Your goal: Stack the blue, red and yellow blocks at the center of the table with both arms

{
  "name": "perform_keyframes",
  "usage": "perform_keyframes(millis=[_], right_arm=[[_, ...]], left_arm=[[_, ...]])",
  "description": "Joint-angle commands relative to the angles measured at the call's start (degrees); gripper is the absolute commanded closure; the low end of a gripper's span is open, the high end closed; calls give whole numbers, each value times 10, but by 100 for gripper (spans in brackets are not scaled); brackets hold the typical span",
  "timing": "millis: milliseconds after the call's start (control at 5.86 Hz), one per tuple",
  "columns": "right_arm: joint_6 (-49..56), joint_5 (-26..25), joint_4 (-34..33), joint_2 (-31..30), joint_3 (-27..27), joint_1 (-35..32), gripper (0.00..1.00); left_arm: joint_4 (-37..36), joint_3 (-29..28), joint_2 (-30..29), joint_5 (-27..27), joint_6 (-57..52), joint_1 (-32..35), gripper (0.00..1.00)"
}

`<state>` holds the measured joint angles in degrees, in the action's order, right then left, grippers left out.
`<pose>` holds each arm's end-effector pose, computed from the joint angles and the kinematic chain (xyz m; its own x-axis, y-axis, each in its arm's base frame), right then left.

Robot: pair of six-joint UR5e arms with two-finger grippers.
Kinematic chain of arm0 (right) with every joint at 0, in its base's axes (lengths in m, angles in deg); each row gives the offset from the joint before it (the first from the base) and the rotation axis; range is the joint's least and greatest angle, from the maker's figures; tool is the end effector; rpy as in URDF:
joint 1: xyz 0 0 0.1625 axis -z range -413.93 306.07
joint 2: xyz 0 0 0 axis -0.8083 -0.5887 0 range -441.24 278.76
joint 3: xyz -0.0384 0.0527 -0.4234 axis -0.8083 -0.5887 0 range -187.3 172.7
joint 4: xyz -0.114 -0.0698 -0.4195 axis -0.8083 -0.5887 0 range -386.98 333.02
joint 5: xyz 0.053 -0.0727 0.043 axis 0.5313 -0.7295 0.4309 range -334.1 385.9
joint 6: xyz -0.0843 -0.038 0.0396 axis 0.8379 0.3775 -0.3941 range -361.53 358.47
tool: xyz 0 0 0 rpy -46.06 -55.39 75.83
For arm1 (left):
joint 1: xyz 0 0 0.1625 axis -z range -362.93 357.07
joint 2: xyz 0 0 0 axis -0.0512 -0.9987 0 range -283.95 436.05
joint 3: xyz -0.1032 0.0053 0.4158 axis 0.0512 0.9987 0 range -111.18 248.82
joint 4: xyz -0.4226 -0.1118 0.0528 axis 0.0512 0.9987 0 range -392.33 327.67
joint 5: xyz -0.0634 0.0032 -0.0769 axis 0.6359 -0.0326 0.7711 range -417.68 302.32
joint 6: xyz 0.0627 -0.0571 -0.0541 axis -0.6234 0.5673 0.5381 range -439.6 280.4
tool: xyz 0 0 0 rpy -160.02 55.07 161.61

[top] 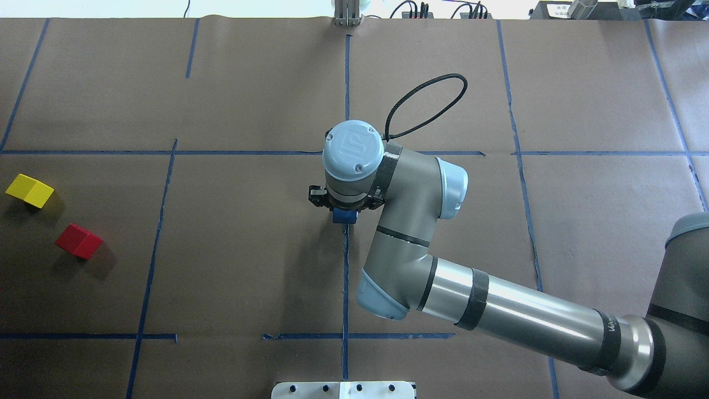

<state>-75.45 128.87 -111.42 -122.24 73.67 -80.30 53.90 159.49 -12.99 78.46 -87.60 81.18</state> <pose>-0.6540 -0.4476 0.1714 0.6832 0.0373 0.7293 -0.1040 0.9935 0.0466 -0.0085 -0.5105 0.6697 0.6735 0.1580 -0.7221 -0.1979 0.9798 0.0298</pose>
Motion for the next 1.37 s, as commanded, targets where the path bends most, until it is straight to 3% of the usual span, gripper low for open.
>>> perform_keyframes(millis=[0, 171, 512, 683, 854, 1195], right_arm=[[5, -8, 0, 2, -6, 10, 38], [8, -13, 0, 1, -7, 10, 1], [25, -6, -8, 6, 13, -10, 0], [67, 22, -62, 6, 47, -45, 0], [118, 81, -99, -4, 75, -103, 0], [300, 160, -113, -98, 115, -216, 0]], left_arm=[[0, -1, 0, 0, 0, 0, 0], [0, -1, 0, 0, 0, 0, 0], [1, -1, 0, -1, 0, 0, 0], [1, 0, 0, -1, 0, 0, 0], [0, 13, 0, -1, -1, 0, 0], [1, 23, -7, -3, 3, -6, 0]])
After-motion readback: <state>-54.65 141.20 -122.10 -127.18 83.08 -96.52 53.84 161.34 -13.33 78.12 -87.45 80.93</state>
